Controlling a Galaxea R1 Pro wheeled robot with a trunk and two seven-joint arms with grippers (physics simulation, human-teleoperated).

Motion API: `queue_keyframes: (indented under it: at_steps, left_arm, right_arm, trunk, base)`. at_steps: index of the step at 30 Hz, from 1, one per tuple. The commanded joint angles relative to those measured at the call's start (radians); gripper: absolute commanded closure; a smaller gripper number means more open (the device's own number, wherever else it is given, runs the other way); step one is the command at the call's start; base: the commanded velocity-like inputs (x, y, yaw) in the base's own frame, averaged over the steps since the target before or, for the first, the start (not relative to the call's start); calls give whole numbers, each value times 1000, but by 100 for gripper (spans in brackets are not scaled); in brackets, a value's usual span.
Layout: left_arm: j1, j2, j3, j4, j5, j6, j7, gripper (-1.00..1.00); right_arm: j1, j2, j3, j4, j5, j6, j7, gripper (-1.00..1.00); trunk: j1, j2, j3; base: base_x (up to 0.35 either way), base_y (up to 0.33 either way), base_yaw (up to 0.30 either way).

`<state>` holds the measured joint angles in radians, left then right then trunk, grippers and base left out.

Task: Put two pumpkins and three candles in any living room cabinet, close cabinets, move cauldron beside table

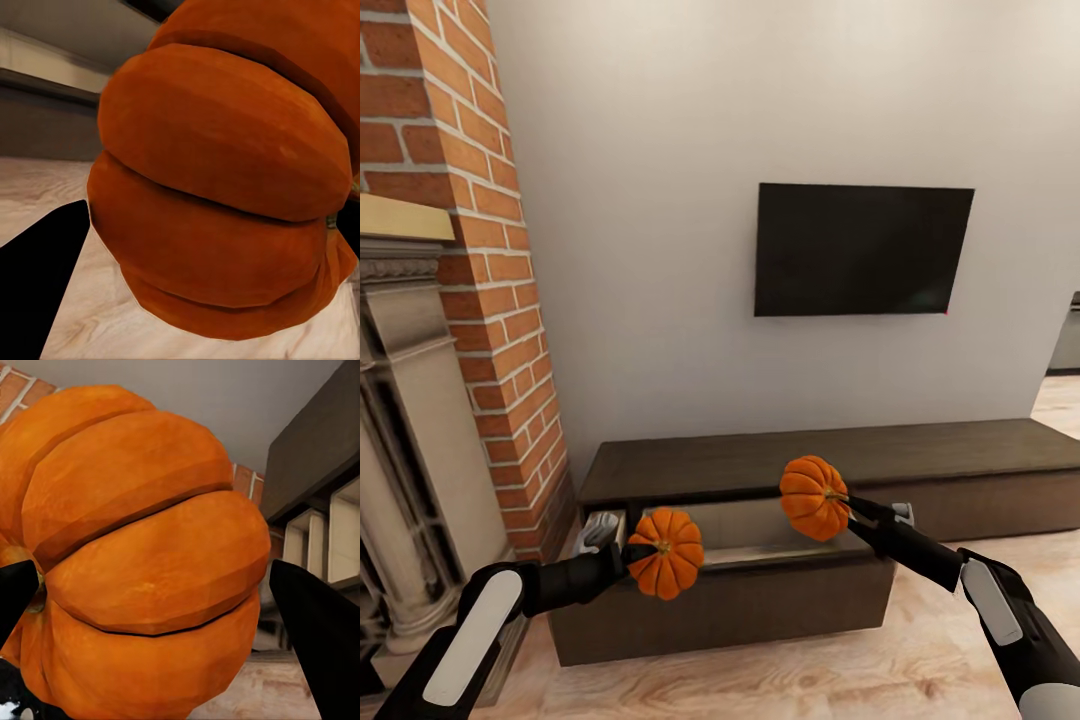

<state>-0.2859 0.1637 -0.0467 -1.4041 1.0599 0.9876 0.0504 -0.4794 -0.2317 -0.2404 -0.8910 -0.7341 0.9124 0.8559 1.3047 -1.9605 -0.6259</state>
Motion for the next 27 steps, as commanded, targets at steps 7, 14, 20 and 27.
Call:
queue_keyframes:
  at_steps: [7, 14, 20, 27]
  left_arm:
    - [-1, -1, 1, -2, 21, 4, 1, 100]
    - [-1, -1, 1, -19, 25, 5, 2, 100]
    - [-1, -1, 1, -21, 26, 5, 2, 100]
    - [-1, -1, 1, -22, 24, 4, 2, 100]
  right_arm:
    - [-1, 1, -2, 0, -11, 10, 0, 100]
    - [-1, 3, -2, 4, -11, 3, 0, 100]
    - [-1, 2, -2, 4, -11, -4, 0, 100]
    - [-1, 2, -2, 4, -11, -4, 0, 100]
  trunk:
    - [0, -1, 0]
    - [-27, 48, 22]
    - [-50, 90, 40]
    - [-73, 132, 59]
  base:
    - [50, -42, 29]
    - [2, -1, 1]
    - [0, 0, 0]
    - [0, 0, 0]
